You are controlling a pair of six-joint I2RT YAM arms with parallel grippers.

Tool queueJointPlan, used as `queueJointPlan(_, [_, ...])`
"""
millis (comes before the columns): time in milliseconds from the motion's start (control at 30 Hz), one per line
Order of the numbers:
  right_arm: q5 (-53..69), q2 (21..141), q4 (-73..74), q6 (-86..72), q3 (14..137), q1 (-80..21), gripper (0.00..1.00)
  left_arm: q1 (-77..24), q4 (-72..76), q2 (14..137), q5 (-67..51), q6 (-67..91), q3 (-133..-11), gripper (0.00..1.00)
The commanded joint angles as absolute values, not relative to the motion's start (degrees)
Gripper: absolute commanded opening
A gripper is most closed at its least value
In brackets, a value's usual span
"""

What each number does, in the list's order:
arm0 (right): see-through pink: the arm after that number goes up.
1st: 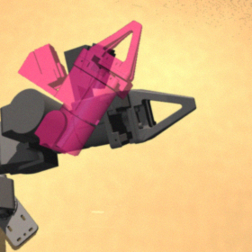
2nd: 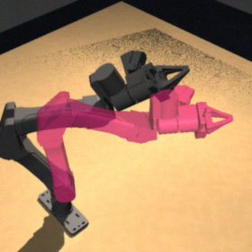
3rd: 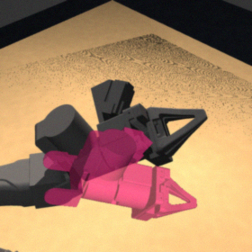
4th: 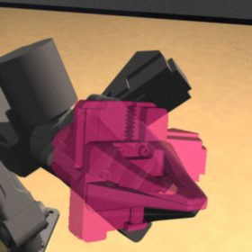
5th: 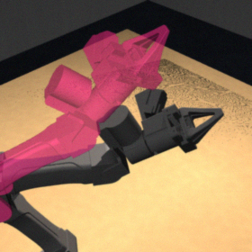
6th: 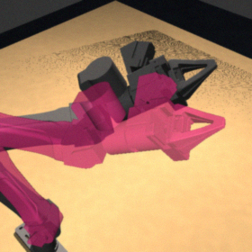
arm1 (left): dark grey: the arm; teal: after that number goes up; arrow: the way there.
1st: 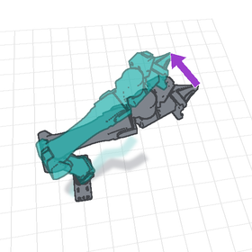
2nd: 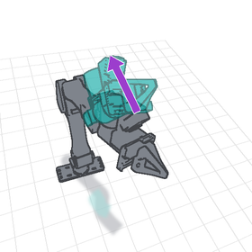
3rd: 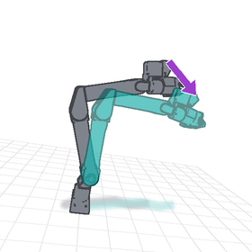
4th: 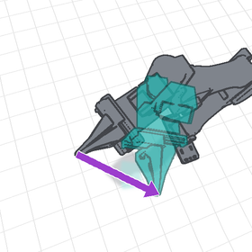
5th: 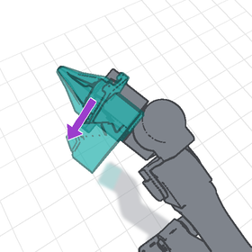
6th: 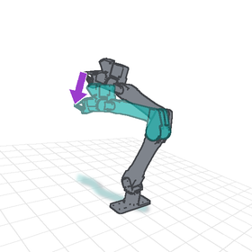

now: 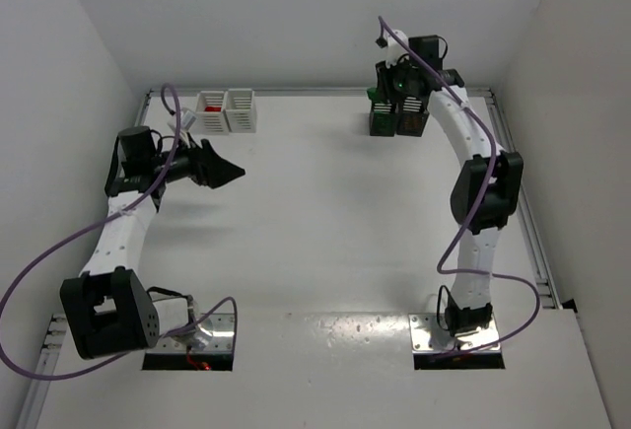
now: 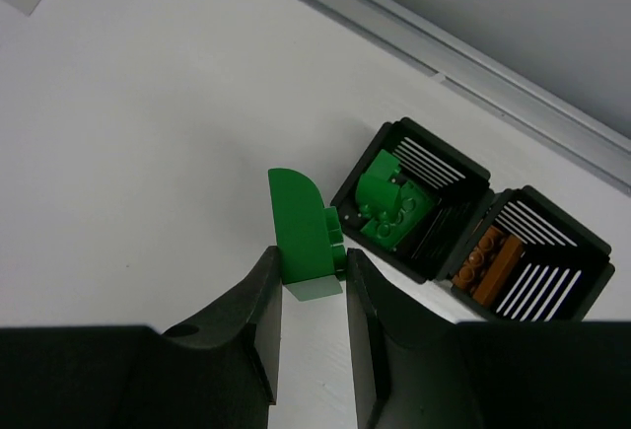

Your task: Sort the legos into containers by color

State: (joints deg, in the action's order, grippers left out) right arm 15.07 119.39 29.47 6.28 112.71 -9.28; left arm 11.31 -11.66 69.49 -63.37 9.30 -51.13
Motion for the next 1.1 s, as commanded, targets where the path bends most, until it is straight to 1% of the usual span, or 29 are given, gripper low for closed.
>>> queueJointPlan(0, [11.08, 122.6, 26.37, 2.81, 116.01, -9.05, 0.0, 11.95, -10.37, 67.5, -58.38, 10.89, -51.5, 1.0])
queueJointPlan(233, [6.6, 125.85, 25.05, 2.81, 119.17, -8.53, 0.0, 11.95, -10.37, 69.52, -56.08, 13.27, -53.26, 1.0])
queueJointPlan(567, [2.11, 128.41, 23.29, 2.81, 119.79, -7.47, 0.0, 11.95, -10.9, 70.58, -51.69, 13.89, -54.49, 1.0])
queueJointPlan(600, [2.11, 129.02, 23.29, 2.81, 119.79, -7.47, 0.08, 11.95, -11.51, 70.58, -51.16, 13.89, -54.49, 1.0])
queueJointPlan(667, [2.11, 129.02, 23.29, 2.81, 119.79, -7.47, 0.17, 11.95, -11.51, 71.1, -50.63, 13.89, -55.11, 1.0])
queueJointPlan(700, [2.11, 129.02, 23.29, 2.81, 120.32, -7.47, 0.33, 11.95, -12.64, 71.1, -50.63, 13.89, -55.8, 1.0])
queueJointPlan(767, [2.11, 129.02, 22.77, 2.81, 120.32, -7.47, 0.5, 11.95, -14.06, 71.63, -50.1, 12.13, -56.6, 1.0])
queueJointPlan(800, [2.11, 129.02, 22.76, 2.81, 120.32, -7.47, 0.62, 11.95, -14.76, 71.63, -49.4, 11.52, -57.38, 1.0])
queueJointPlan(867, [2.11, 129.02, 22.76, 2.81, 120.32, -7.47, 0.68, 11.95, -15.29, 72.16, -47.99, 10.99, -57.92, 1.0])
queueJointPlan(1067, [5.35, 124.11, 25.39, 1.59, 118.84, -7.47, 0.73, 11.95, -18.45, 73.39, -46.42, 7.83, -60.81, 1.0])
